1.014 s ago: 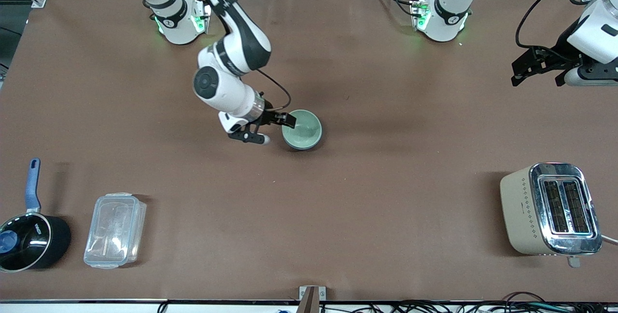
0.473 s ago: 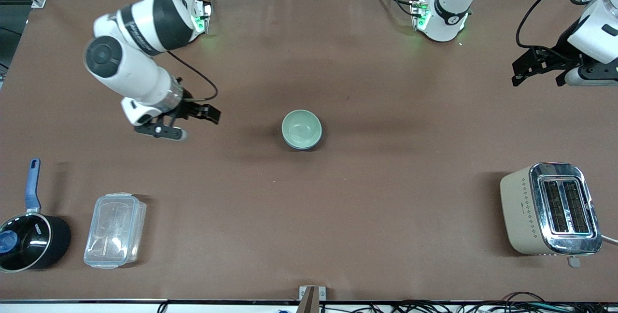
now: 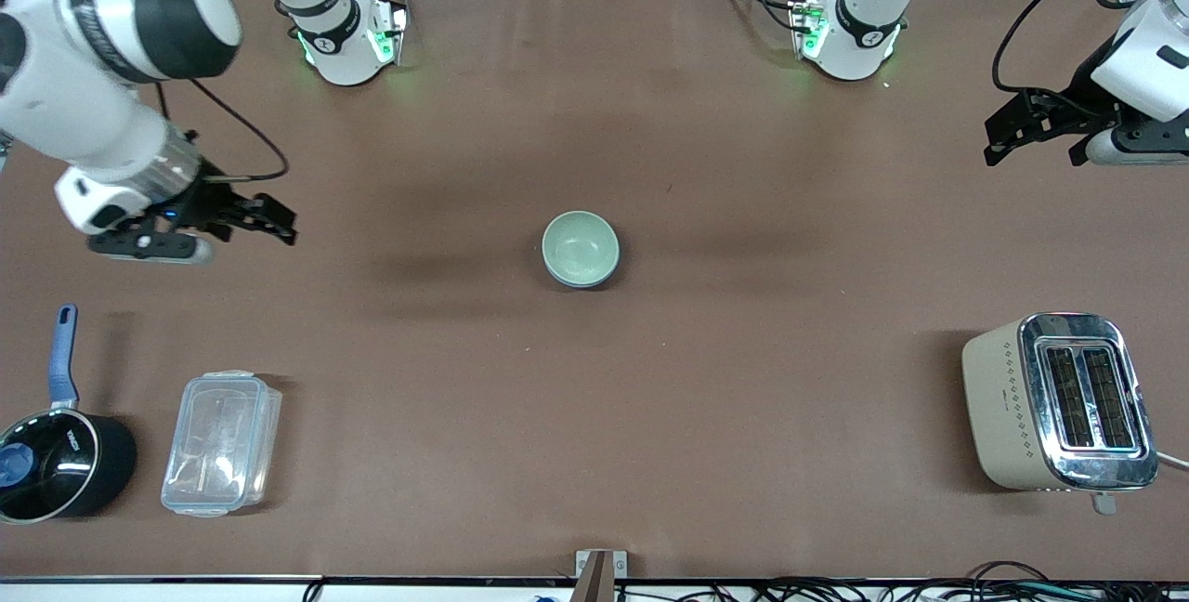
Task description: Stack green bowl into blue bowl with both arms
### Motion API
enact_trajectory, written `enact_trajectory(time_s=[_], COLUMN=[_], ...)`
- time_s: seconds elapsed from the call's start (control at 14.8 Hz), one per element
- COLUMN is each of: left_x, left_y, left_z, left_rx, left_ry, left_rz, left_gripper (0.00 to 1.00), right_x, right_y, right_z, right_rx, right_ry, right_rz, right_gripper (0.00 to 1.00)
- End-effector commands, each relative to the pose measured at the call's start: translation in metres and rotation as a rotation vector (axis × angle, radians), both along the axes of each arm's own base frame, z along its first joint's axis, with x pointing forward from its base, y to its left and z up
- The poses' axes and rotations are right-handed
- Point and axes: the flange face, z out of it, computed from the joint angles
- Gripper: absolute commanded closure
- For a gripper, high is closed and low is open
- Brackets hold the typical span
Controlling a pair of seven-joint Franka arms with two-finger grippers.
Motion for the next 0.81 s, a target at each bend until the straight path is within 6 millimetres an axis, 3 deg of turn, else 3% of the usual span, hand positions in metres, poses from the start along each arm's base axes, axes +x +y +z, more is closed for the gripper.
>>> enact_trajectory(time_s=[0.0, 0.41, 0.74], left_x=[-0.003, 0.000, 0.001], left_y=[0.000, 0.001, 0.000], left_z=[0.008, 0.012, 0.012], left_rx=[0.018, 0.016, 0.016], left_ry=[-0.019, -0.027, -0.027], left_rz=[-0.011, -0.006, -0.009], left_gripper=[0.00, 0.00, 0.00], right_x=[-0.001, 0.011, 0.027], right_y=[-0.048, -0.103, -0.105], right_z=[0.021, 0.070, 0.113], right_rx=[-0.030, -0.056, -0.102], right_ry=[-0.013, -0.115, -0.077], right_rz=[0.025, 0.088, 0.094], right_gripper=[0.00, 0.00, 0.00])
